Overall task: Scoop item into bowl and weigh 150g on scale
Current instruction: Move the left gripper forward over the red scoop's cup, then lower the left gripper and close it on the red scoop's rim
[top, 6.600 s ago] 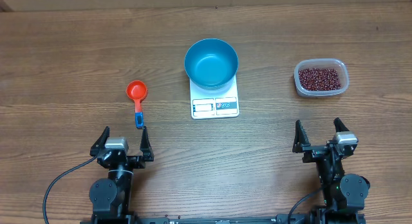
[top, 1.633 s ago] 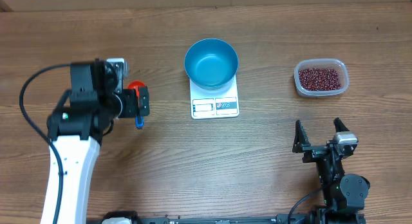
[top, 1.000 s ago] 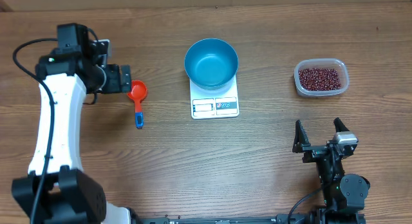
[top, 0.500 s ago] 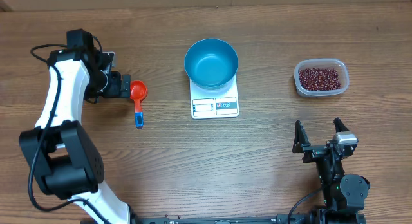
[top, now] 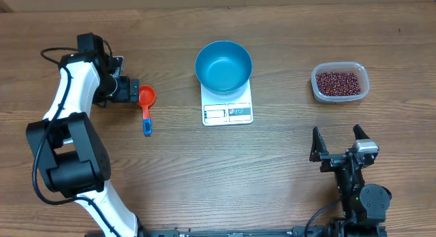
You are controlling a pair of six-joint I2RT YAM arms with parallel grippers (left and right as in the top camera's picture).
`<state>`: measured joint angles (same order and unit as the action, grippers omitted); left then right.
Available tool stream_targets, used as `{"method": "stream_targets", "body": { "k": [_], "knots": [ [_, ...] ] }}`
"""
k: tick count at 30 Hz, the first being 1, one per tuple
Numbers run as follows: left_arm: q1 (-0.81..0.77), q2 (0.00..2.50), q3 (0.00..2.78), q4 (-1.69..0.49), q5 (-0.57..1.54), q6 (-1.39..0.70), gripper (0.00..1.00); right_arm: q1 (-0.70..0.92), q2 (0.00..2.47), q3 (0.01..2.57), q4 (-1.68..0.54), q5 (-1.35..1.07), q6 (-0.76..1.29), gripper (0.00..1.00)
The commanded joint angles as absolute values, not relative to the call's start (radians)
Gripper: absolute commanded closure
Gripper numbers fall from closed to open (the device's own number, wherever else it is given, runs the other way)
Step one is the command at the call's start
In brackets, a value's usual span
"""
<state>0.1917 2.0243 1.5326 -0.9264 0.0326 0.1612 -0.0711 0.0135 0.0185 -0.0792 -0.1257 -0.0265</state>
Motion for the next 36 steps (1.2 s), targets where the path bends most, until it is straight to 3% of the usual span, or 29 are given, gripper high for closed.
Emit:
{"method": "stream_targets", "body": {
  "k": [1, 10, 36],
  "knots": [
    [0.175, 2.057, 1.558, -0.916, -0.023, 0.179, 0.0, -0.067, 0.003, 0.008, -0.074, -0.121, -0.026, 0.0],
    [0.102, 2.057, 1.558, -0.847, -0.119, 0.147, 0.01, -0.067, 0.003, 0.008, -0.074, -0.121, -0.026, 0.0],
    [0.099, 2.126, 1.557, -0.829, -0.051, 0.123, 0.0, -0.067, 0.003, 0.008, -0.074, -0.121, -0.026, 0.0]
  ]
}}
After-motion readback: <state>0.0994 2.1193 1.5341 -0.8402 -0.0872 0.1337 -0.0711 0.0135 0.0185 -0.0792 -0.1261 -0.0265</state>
